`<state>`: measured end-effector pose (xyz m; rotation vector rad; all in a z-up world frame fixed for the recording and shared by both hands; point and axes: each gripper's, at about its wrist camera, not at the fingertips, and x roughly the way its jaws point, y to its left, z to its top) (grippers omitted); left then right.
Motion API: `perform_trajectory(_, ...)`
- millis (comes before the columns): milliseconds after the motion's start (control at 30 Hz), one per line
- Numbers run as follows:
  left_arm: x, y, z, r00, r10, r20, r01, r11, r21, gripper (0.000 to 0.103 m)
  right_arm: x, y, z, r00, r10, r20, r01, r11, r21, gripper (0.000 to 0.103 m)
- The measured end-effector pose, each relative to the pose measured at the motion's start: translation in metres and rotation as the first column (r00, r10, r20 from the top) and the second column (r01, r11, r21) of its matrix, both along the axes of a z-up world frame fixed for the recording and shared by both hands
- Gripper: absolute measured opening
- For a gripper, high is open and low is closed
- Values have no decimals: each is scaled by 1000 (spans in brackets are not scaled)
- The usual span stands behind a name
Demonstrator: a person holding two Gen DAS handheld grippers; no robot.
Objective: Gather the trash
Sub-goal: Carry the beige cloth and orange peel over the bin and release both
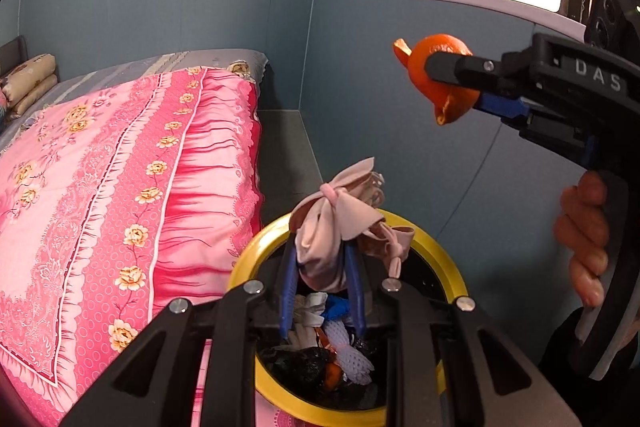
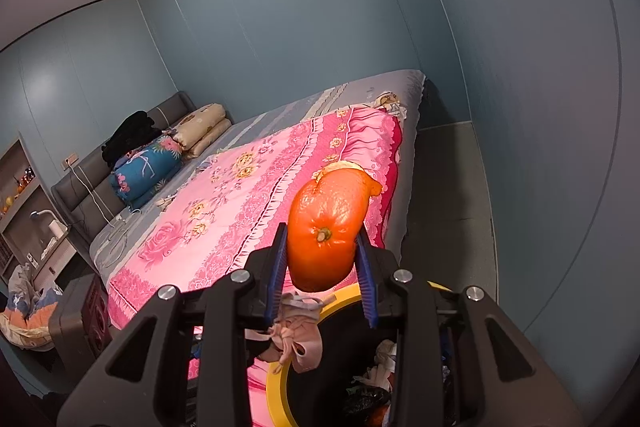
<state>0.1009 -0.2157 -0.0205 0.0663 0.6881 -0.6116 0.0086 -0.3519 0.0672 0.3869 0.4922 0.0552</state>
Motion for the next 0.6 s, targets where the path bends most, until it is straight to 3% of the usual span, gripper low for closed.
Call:
perform_trajectory(300, 4, -3, -12, 999, -23, -34, 23, 1000, -3, 21, -2, 3, 3, 998, -35, -45, 35, 999, -10, 31)
perform_trajectory(600, 13, 0, -17, 996, -8, -89, 6, 999, -33, 21, -5, -5, -4, 999, -14, -32, 15, 999, 37, 34)
